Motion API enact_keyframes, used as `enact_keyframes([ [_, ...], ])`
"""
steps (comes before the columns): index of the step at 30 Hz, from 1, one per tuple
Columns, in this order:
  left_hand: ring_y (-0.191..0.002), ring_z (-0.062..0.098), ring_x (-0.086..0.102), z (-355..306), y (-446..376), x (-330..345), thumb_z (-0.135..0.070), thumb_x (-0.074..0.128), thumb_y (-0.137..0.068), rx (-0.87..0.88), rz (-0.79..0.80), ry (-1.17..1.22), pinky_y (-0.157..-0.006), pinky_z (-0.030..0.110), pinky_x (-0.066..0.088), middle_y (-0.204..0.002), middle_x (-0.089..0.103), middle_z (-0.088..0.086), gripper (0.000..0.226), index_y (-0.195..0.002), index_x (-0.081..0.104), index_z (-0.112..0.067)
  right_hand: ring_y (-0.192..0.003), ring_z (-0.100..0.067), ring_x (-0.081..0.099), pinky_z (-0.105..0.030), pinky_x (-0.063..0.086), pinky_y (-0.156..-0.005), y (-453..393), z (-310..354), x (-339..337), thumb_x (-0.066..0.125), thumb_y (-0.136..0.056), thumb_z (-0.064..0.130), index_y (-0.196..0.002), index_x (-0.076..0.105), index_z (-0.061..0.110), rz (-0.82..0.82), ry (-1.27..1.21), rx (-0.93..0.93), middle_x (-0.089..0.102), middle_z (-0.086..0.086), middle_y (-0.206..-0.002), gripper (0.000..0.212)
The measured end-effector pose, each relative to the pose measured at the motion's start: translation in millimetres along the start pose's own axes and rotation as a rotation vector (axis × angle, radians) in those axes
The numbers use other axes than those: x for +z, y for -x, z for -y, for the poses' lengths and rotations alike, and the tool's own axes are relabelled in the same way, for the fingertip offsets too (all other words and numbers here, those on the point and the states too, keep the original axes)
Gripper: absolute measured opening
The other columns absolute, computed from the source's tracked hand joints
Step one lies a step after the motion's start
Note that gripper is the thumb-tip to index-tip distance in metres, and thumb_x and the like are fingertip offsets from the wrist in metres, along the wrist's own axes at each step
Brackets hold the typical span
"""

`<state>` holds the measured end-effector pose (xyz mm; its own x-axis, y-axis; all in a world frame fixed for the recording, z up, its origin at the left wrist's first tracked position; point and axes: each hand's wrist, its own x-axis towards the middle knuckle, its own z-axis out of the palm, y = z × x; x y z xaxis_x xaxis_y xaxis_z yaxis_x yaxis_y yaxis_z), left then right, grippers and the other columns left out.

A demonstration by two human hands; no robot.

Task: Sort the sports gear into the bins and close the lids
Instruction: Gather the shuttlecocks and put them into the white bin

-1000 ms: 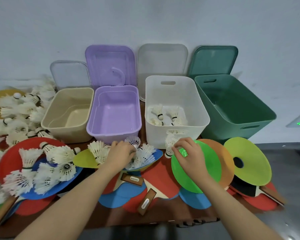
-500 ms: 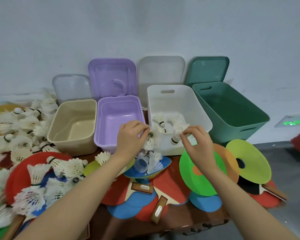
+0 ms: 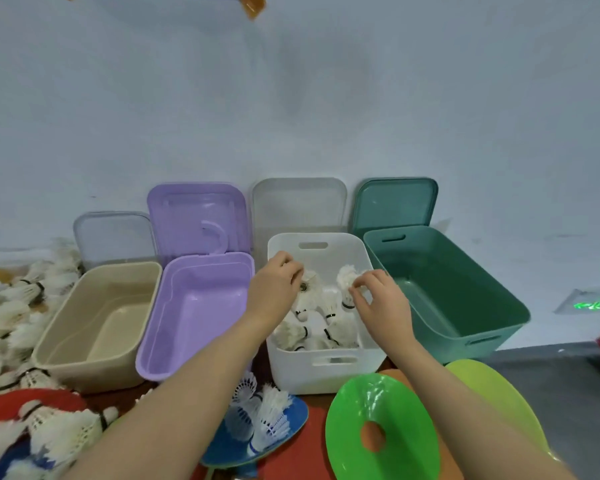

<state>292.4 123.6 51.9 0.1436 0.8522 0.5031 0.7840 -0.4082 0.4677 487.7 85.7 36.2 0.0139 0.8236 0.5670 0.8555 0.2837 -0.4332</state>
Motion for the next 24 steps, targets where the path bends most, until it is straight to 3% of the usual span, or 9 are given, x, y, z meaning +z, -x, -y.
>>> enact_keyframes([
  [2,-0.097,0.025,0.057,4,-4,8,-0.021,0.056,-0.091,-0.040,0.095,-0.093,-0.071,0.031,0.042,-0.112,0.058,0.004,0.027,-0.116,0.063,-0.011,-0.089,-0.027,0.058,-0.035,0.047,-0.073,-3,-12,7,0.066,-0.084,0.016,-0.099,0.066,0.009,0.085,0.040,0.039,0.062,-0.004,-0.103,0.017],
  [4,-0.103,0.029,0.056,8,-2,11,-0.023,0.055,-0.092,-0.024,0.145,-0.171,-0.079,0.036,0.043,-0.118,0.058,0.006,0.034,-0.123,0.058,-0.010,-0.095,-0.029,0.058,-0.037,0.046,-0.080,-4,-20,11,0.064,-0.085,0.016,-0.106,0.065,0.009,0.129,0.053,0.035,0.062,-0.006,-0.108,0.022],
  [12,-0.094,0.032,0.062,25,24,-15,-0.028,0.051,-0.080,0.086,0.203,-0.254,-0.077,0.042,0.048,-0.105,0.066,0.009,0.035,-0.104,0.068,-0.008,-0.089,-0.022,0.059,-0.023,0.041,-0.077,15,4,13,0.062,-0.086,0.015,-0.100,0.066,0.009,0.109,-0.067,-0.045,0.063,-0.003,-0.097,0.016],
  [17,-0.086,0.027,0.064,50,60,-50,-0.032,0.040,-0.080,0.127,0.150,-0.209,-0.071,0.038,0.045,-0.096,0.068,0.004,0.040,-0.096,0.069,-0.011,-0.080,-0.019,0.058,-0.028,0.045,-0.070,40,51,23,0.056,-0.085,0.023,-0.092,0.066,0.010,0.080,-0.201,-0.127,0.060,-0.001,-0.087,0.017],
  [21,-0.096,0.026,0.061,89,107,-74,-0.036,0.036,-0.083,0.036,0.181,-0.193,-0.079,0.033,0.034,-0.102,0.065,0.003,0.045,-0.103,0.068,-0.012,-0.077,-0.014,0.055,-0.027,0.044,-0.069,71,89,42,0.055,-0.084,0.028,-0.089,0.066,0.010,0.127,-0.262,-0.123,0.059,0.000,-0.083,0.021],
  [24,-0.103,0.024,0.057,116,142,-92,-0.041,0.032,-0.084,-0.032,0.226,-0.176,-0.083,0.033,0.031,-0.106,0.063,0.002,0.051,-0.107,0.067,-0.014,-0.077,-0.015,0.057,-0.029,0.045,-0.069,94,115,61,0.054,-0.083,0.032,-0.091,0.066,0.013,0.261,-0.255,-0.100,0.060,0.002,-0.082,0.023],
])
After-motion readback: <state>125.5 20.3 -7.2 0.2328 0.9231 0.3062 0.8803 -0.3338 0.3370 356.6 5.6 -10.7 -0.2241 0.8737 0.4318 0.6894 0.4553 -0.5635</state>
